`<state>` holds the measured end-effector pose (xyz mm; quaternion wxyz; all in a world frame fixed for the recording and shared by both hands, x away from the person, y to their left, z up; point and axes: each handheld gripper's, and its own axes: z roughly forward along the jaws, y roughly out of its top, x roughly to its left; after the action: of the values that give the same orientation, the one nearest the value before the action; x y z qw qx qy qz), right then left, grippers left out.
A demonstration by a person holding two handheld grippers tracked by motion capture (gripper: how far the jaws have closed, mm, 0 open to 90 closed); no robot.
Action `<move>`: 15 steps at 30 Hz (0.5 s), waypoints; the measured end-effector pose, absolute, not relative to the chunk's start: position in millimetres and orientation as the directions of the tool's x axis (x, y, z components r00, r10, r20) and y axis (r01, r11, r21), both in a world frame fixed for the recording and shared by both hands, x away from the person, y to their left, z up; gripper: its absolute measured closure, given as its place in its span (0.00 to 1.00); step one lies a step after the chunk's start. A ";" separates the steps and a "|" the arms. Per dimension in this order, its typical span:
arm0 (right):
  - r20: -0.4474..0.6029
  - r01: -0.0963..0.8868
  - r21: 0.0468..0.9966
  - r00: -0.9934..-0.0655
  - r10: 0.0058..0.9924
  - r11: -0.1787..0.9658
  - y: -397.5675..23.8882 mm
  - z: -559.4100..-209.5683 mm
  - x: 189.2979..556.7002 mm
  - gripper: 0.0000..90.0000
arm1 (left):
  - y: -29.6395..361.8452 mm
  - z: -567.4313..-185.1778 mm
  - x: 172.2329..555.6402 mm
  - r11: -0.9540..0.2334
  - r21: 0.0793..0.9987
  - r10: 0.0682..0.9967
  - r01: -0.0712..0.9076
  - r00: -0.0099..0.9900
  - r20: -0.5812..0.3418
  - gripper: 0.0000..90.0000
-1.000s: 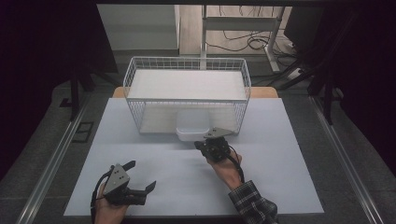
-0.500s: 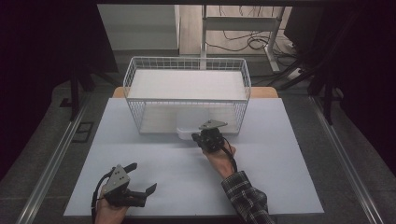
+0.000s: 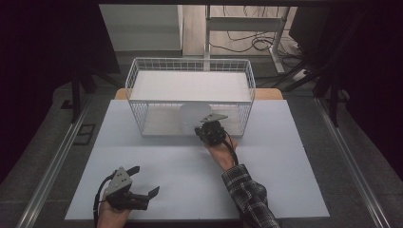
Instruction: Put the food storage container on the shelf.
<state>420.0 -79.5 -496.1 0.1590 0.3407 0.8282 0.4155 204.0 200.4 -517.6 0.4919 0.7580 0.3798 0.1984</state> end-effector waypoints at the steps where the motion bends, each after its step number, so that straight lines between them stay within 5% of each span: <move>1: 0.020 0.434 0.796 -0.716 0.698 0.422 -79.0 -496.0 421.6 0.99 | 200.4 -517.7 204.1 -0.228 0.896 0.770 0.381 0.634 -0.073 0.00; 15: 0.027 0.452 0.793 -0.697 0.717 0.409 -74.7 -497.1 434.0 0.99 | 199.4 -518.1 204.3 -0.237 0.893 0.768 0.383 0.637 -0.069 0.00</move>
<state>434.0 -74.7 -497.1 0.1606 0.3545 0.8239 0.4119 204.3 199.4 -518.1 0.4885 0.7614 0.3778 0.1971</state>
